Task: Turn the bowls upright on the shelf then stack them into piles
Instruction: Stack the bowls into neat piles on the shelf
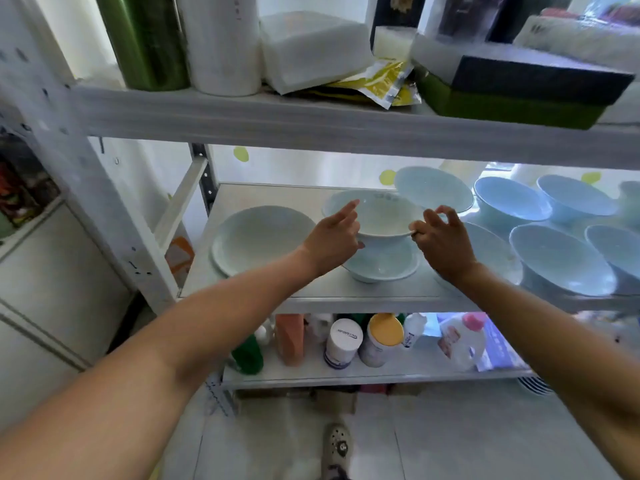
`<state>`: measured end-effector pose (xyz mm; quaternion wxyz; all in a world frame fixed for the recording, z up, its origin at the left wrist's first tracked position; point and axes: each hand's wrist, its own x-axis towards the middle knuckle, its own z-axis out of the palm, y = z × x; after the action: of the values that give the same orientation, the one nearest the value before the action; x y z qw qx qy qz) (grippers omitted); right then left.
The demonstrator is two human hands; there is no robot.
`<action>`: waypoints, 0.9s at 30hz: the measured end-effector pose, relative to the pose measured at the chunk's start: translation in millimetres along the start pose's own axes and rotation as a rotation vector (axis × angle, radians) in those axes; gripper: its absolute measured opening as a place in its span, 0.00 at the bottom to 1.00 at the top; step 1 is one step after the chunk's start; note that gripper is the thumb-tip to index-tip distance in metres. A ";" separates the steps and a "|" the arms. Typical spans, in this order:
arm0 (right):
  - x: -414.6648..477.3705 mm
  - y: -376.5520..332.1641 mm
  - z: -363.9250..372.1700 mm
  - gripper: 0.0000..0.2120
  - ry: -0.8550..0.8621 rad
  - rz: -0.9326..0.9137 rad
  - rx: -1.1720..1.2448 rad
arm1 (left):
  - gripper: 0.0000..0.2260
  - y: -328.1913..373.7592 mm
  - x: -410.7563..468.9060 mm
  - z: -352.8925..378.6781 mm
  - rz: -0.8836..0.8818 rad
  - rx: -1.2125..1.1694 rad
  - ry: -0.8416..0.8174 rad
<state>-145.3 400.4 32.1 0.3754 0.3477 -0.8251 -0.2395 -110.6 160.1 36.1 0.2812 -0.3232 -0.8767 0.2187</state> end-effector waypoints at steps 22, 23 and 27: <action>-31.7 -3.4 1.6 0.15 -0.470 0.830 0.673 | 0.16 86.6 -5.6 -14.9 -1.155 -0.805 0.014; -25.7 -6.1 -2.3 0.19 -0.540 0.918 0.797 | 0.16 91.4 -1.6 -15.8 -1.293 -0.868 -0.029; -9.0 -12.0 0.0 0.19 -0.684 1.138 1.276 | 0.27 98.6 19.3 -15.8 -1.795 -1.428 -0.295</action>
<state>-136.3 399.4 20.1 -0.0909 -0.0591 -0.9135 0.3920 -69.1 245.2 -1.1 -0.0163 0.3593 -0.7390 -0.5697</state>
